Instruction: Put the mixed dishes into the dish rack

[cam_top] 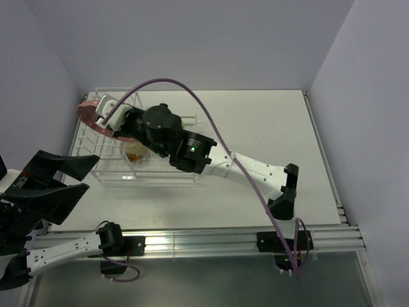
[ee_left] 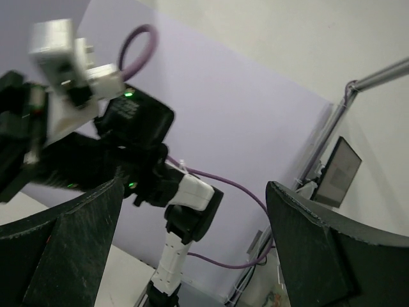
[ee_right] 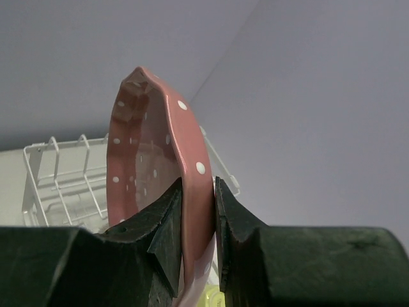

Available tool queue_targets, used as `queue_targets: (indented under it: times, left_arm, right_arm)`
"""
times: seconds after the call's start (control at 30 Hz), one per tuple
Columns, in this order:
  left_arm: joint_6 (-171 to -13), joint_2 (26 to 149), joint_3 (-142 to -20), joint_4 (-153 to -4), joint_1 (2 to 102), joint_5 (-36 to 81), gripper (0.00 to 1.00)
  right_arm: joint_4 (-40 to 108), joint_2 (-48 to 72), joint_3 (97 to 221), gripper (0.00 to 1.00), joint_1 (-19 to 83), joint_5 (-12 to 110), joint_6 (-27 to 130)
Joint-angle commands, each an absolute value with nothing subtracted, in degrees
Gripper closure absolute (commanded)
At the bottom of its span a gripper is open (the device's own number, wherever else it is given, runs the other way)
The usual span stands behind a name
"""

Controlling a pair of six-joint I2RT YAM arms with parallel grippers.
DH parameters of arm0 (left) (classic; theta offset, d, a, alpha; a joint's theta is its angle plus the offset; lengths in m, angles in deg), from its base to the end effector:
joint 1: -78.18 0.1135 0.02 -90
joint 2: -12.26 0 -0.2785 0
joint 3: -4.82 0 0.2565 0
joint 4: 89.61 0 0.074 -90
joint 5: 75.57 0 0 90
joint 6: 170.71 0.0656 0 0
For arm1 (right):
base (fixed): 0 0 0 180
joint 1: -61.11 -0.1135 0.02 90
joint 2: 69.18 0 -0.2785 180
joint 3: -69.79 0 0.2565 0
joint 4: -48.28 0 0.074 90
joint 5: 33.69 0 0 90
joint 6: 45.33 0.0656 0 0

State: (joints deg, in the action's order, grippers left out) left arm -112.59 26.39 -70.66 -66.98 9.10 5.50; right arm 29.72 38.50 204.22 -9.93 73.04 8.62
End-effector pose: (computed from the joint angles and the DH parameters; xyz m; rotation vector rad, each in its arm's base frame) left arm 0.0028 0.0212 0.4934 0.1649 1.0006 -1.5589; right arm 0.1703 0.4375 0.5138 -0.9990 1.0377 0.2936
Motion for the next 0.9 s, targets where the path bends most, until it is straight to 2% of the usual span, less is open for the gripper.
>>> queue_targets:
  times: [0.0,0.43,0.77,0.87]
  left_arm:
    - [-110.5,27.0,-73.6,-66.7,8.9,11.7,0.01]
    - [-110.1,23.7,-72.0,-64.9,8.9,6.4,0.01]
    - [-109.5,23.7,-72.6,-64.3,8.9,6.6,0.01]
    - [-109.5,23.4,-72.7,-64.5,8.9,6.8,0.01]
  right_arm:
    - [38.0,39.3,212.9,1.0,-10.1,69.1,5.5]
    - [36.3,44.6,216.1,1.0,-9.5,62.0,5.5]
    - [35.1,52.6,227.6,1.0,-8.8,58.0,5.3]
    - [35.1,53.4,227.0,1.0,-8.6,57.8,5.2]
